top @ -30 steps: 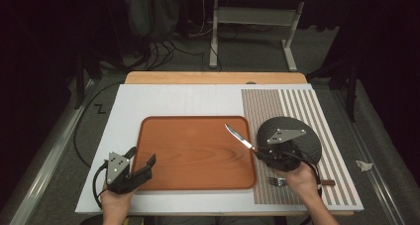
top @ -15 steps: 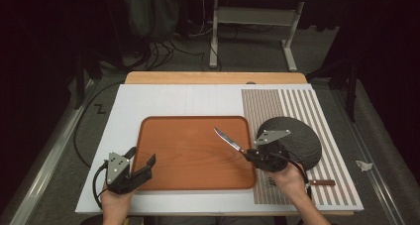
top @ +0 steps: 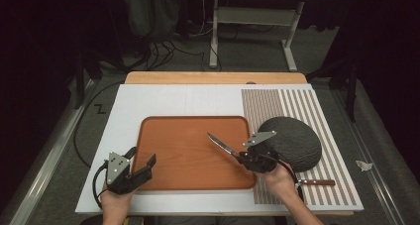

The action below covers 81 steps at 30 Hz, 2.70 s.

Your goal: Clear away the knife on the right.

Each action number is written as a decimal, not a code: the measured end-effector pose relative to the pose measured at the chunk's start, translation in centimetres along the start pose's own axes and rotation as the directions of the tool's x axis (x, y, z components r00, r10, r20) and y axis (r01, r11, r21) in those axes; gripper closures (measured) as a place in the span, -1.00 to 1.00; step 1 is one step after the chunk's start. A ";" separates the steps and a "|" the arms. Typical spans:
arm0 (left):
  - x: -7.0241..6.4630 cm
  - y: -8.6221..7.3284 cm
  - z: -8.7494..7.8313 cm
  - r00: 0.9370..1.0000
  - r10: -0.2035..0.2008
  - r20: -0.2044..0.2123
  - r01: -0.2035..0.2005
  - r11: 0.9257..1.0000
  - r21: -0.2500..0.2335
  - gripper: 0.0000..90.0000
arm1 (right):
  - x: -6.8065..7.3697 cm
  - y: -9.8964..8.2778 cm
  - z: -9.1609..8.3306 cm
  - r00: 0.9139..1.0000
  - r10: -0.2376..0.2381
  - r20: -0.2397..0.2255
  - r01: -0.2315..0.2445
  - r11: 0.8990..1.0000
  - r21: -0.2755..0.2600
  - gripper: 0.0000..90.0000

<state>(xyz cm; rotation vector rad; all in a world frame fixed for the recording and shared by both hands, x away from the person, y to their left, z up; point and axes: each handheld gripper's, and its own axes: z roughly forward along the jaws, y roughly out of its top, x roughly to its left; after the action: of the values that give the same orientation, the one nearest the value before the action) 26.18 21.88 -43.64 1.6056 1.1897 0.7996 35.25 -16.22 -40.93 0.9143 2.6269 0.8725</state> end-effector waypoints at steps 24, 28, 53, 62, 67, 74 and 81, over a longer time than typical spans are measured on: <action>-0.2 0.0 0.1 1.000 0.010 0.010 -0.011 1.000 0.006 -0.34 | 0.1 0.0 2.1 1.000 0.030 0.005 -0.030 0.999 0.037 0.74; -0.2 0.0 0.1 1.000 0.009 0.011 -0.009 1.000 0.006 -0.34 | 0.3 -0.1 2.4 1.000 0.030 0.009 -0.030 0.998 0.053 0.74; -0.2 0.0 0.1 1.000 0.010 0.011 -0.010 1.000 0.007 -0.34 | 0.7 0.0 1.7 1.000 0.004 0.013 -0.003 0.999 -0.041 0.73; -0.2 0.0 0.2 1.000 0.010 0.011 -0.010 1.000 0.010 -0.34 | 1.4 0.7 2.8 0.998 -0.052 -0.029 0.051 0.998 -0.030 0.94; -0.2 -0.1 0.2 1.000 0.012 0.012 -0.012 1.000 0.011 -0.34 | 1.3 0.8 3.6 0.998 -0.053 -0.031 0.052 0.999 -0.016 0.96; -0.3 -0.1 0.2 1.000 0.012 0.011 -0.012 1.000 0.011 -0.34 | 1.2 0.8 4.2 0.998 -0.058 -0.023 0.058 0.998 -0.006 0.96; -0.2 -0.1 0.2 1.000 0.011 0.010 -0.011 1.000 0.011 -0.34 | 0.7 0.7 4.2 0.999 -0.043 -0.006 0.043 0.999 -0.007 0.96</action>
<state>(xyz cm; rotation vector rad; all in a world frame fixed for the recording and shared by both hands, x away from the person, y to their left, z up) 26.27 21.62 -43.76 1.6242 1.1811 0.7921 36.69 -13.35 -43.87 0.8517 2.6373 0.8745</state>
